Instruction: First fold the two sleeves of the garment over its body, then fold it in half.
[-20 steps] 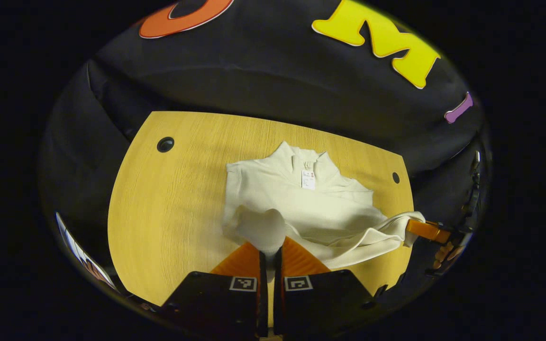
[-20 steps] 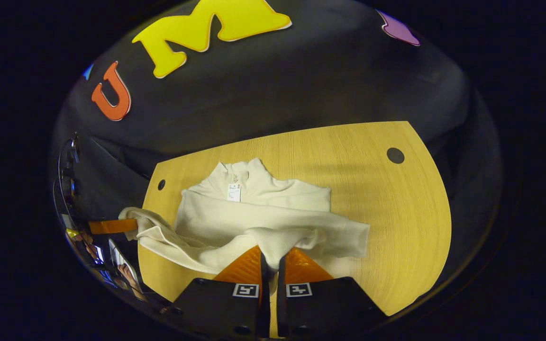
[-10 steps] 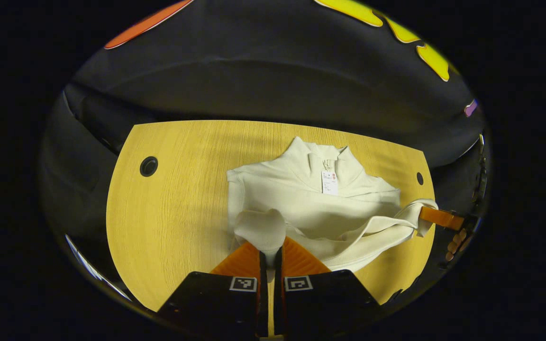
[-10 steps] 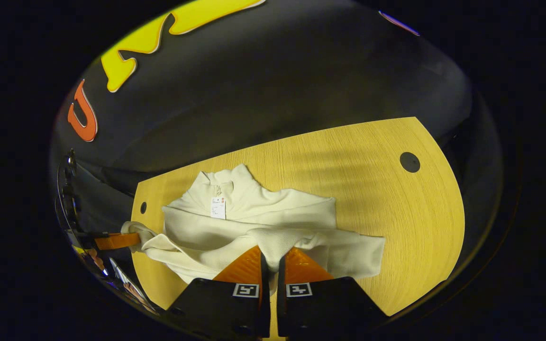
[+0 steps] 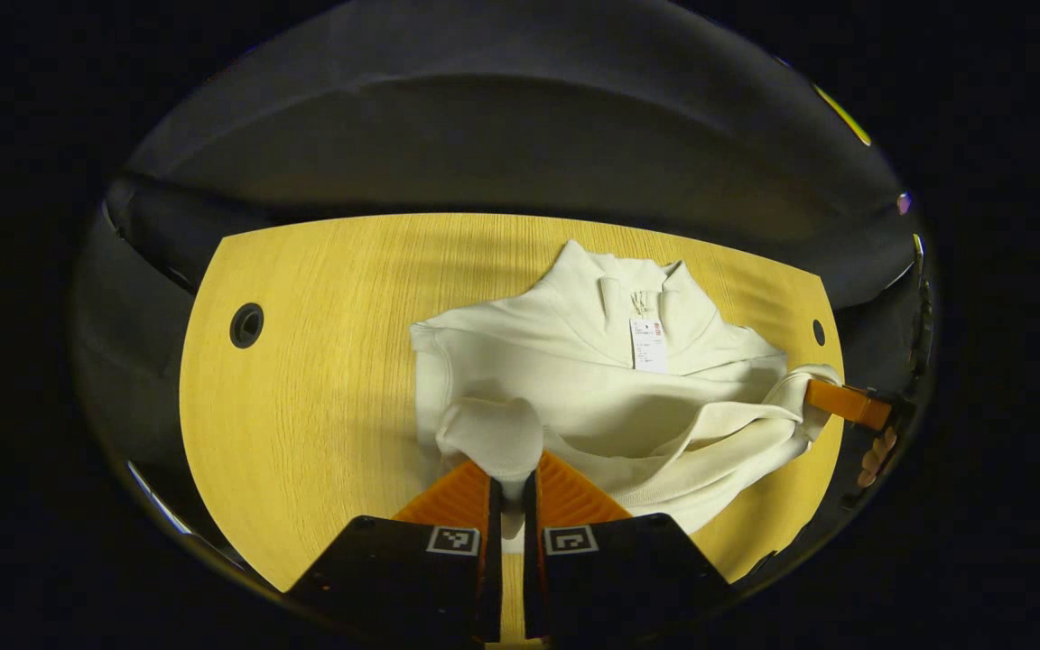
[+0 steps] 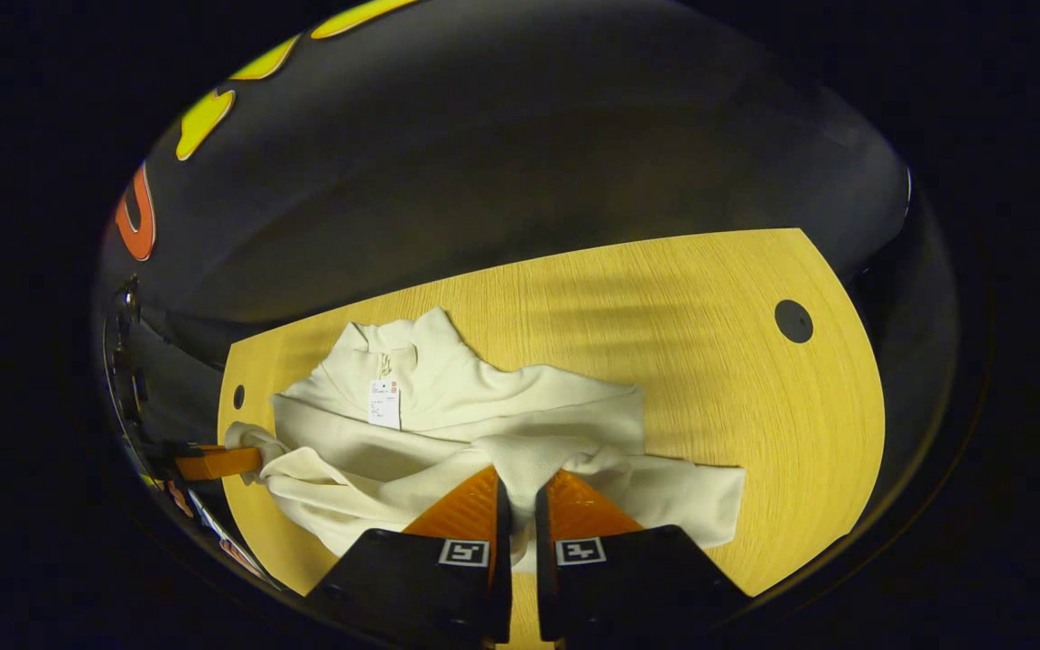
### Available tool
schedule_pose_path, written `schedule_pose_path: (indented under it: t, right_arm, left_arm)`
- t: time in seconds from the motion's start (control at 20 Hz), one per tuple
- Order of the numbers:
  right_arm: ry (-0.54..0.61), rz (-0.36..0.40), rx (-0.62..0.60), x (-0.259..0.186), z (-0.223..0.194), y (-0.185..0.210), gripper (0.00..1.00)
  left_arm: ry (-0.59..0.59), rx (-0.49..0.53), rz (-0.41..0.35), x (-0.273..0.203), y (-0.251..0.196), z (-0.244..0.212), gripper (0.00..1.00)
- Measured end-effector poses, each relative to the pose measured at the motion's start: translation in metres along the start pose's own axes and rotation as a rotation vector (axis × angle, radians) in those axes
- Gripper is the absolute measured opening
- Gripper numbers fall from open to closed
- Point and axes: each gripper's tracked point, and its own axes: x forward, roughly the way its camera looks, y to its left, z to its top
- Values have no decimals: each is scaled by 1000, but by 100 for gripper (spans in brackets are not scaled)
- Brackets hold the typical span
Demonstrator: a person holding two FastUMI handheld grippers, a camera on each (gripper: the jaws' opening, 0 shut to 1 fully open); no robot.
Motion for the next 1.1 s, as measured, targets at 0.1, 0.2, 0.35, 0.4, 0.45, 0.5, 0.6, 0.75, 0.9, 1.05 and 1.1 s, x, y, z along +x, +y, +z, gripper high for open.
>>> schedule_pose_path:
  t: [0.1,0.2,0.35,0.4,0.45,0.5,0.6,0.75,0.9,1.05,1.1]
  right_arm:
    - [-14,-9,-6,2,2,-1,20]
    - [-19,4,-5,2,3,3,22]
    - [-58,35,8,-4,12,10,26]
    - [-76,47,9,-7,14,13,41]
    - [-93,59,6,-11,18,15,51]
    - [-104,67,5,-15,20,17,79]
    - [-125,63,-4,-23,24,19,84]
    - [-205,56,-15,-41,35,20,93]
    - [-327,41,-45,-82,49,23,97]
    - [-465,37,-91,-144,54,28,97]
    - [-511,25,-116,-168,53,28,93]
  left_arm:
    - [-34,8,0,-1,1,7,17]
    - [-76,22,8,-7,1,18,47]
    - [-97,30,12,-13,-1,19,82]
    - [-113,22,25,-14,0,22,83]
    - [-134,10,42,-15,0,25,88]
    - [-148,3,37,-15,-4,26,93]
    - [-169,-5,22,-22,-8,28,99]
    - [-241,-15,15,-38,-6,37,99]
    - [-393,-21,35,-84,1,53,99]
    - [-519,-31,68,-136,8,50,99]
    - [-543,-31,73,-150,6,42,99]
